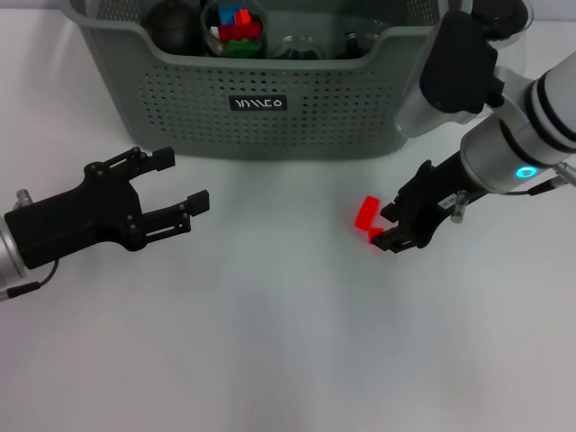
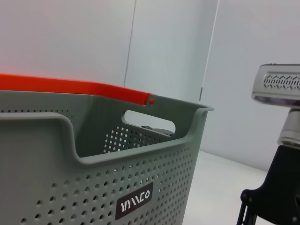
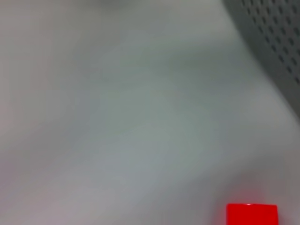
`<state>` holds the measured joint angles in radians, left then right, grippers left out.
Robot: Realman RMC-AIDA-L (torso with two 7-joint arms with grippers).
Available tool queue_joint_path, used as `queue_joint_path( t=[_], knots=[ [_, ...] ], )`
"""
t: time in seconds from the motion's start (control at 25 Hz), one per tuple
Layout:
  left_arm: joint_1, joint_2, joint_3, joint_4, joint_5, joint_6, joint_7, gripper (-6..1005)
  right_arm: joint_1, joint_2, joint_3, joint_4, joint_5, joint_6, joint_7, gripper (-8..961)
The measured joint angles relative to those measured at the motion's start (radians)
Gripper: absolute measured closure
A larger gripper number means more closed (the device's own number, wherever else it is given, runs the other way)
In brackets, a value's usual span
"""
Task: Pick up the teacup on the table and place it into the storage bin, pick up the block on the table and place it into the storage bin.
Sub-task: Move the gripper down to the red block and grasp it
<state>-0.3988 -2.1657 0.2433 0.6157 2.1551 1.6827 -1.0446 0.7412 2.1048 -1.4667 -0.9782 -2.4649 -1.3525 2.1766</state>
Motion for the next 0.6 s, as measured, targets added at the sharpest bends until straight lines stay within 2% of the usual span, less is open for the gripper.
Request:
queue_joint_path(
  t=[0.24,0.6],
  knots=[
    [0.000,0.000,-0.001,-0.001,0.000,-0.002,0.000,174,0.010,0.000,-0.024,0.066,0.051,0.063,-0.047,519],
    [0.003,0.000,-0.003,-0.001,0.000,-0.002,0.000,174,0.010,-0.002,-0.066,0.080,0.057,0.109,-0.053,520]
  ],
)
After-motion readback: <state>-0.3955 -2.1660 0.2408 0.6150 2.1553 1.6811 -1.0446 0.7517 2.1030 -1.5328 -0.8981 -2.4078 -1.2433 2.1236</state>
